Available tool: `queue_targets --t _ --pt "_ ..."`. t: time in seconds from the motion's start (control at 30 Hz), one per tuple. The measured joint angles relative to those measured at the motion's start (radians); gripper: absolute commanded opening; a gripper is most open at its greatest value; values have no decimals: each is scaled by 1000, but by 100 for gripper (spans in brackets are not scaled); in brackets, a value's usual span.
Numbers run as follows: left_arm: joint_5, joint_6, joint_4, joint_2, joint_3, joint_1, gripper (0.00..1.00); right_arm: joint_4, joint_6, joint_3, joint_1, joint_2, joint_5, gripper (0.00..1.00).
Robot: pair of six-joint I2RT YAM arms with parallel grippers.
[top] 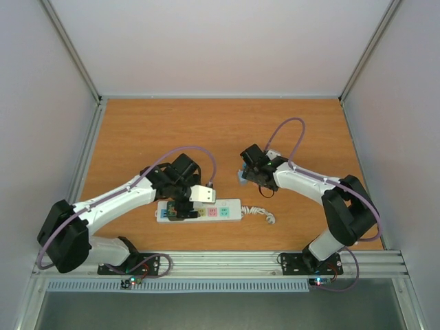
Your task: Insert the plug
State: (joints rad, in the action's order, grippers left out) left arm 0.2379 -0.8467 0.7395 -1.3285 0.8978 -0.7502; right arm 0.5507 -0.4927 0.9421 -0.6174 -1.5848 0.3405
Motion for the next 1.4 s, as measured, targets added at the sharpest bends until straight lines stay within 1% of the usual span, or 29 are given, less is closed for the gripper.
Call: queue_targets --t 0.3,0.43,0.53,0.73,0.87,0.97,1.07,1.17,1.23,1.3,1.4 --pt "18 -25 29 33 0 45 100 13 2 17 -4 -34 16 88" --pt "21 -37 35 43 0 65 100 11 0 10 -22 -47 32 82" --pt "24 -45 39 46 0 77 100 13 -5 11 -41 -75 58 74" --pt "30 -56 45 47 0 89 100 29 -18 17 -57 -111 105 42" --pt "39 -57 45 53 0 93 100 47 -30 22 -75 -97 117 34" --pt "44 -56 43 64 0 94 100 63 -31 25 -85 -52 113 34" --pt "48 -56 35 70 -1 94 100 72 -30 45 -89 11 104 23" --pt "51 -55 30 72 -1 94 100 78 -31 68 -89 51 91 24" --pt "53 -51 14 78 -7 95 100 72 -31 72 -91 71 56 24" --pt "55 -48 -24 97 -30 95 100 67 -34 72 -98 97 -1 24" --pt "63 -44 -134 169 -116 95 100 43 -53 72 -109 173 -113 24"
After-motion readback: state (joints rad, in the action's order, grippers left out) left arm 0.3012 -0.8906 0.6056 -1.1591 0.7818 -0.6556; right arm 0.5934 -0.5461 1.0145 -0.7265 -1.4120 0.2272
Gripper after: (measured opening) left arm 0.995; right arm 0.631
